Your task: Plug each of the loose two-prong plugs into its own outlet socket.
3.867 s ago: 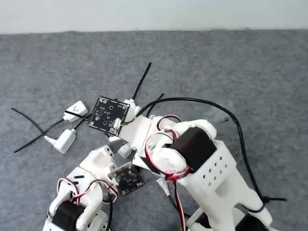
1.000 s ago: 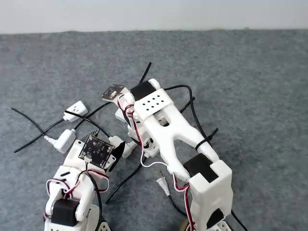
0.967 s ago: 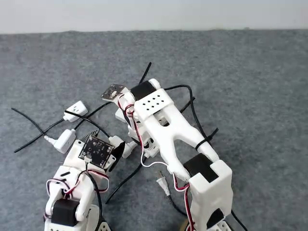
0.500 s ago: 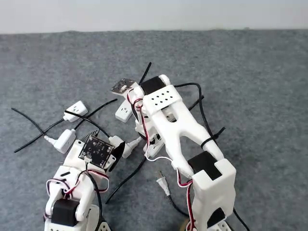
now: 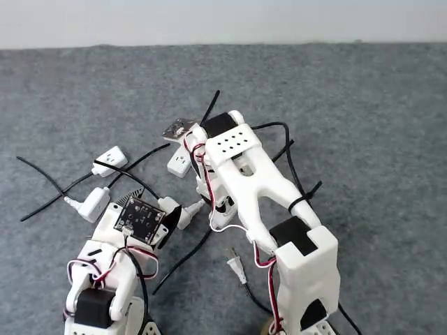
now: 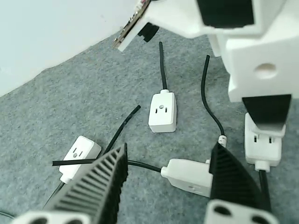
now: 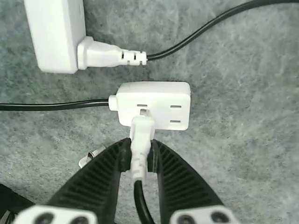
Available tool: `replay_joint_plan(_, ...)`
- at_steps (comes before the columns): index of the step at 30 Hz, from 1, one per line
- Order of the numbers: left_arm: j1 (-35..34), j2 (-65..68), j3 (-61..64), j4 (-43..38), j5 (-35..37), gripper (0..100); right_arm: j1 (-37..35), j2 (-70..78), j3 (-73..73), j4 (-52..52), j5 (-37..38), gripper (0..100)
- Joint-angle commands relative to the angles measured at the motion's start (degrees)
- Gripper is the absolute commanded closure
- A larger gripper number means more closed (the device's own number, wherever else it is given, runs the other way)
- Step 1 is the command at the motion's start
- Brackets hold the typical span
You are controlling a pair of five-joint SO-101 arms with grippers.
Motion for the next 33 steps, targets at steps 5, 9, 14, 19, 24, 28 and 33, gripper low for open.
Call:
replay_joint_plan(5, -0.26, -0.79, -0.40, -1.58, -1.05, 72, -3.47, 0.22, -3.96, 0.13, -0.53, 99.1)
replay_joint_plan(9, -0.26, -0.79, -0.40, -1.58, -1.05, 72, -3.03, 0.57, -3.69, 0.13, -0.35, 99.1)
replay_joint_plan(14, -0.26, -0.79, -0.40, -1.58, -1.05, 72, -1.54, 0.04, -3.87, 0.57, -0.26, 99.1)
replay_joint_plan(19, -0.26, -0.79, -0.40, -1.58, -1.05, 72, -1.01, 0.04, -3.96, 1.01, 0.88, 99.1)
replay_joint_plan(24, -0.26, -0.79, -0.40, -1.58, -1.05, 72, 1.19, 0.04, -4.57, 1.01, 0.97, 99.1)
replay_joint_plan(28, -0.26, -0.79, -0.40, -1.58, -1.05, 72, 1.54, 0.22, -4.57, 0.84, 1.05, 99.1)
replay_joint_plan(33, -0.26, -0.79, -0.40, -1.58, -1.05, 72, 1.27, 0.57, -4.57, 0.40, 1.05, 99.1)
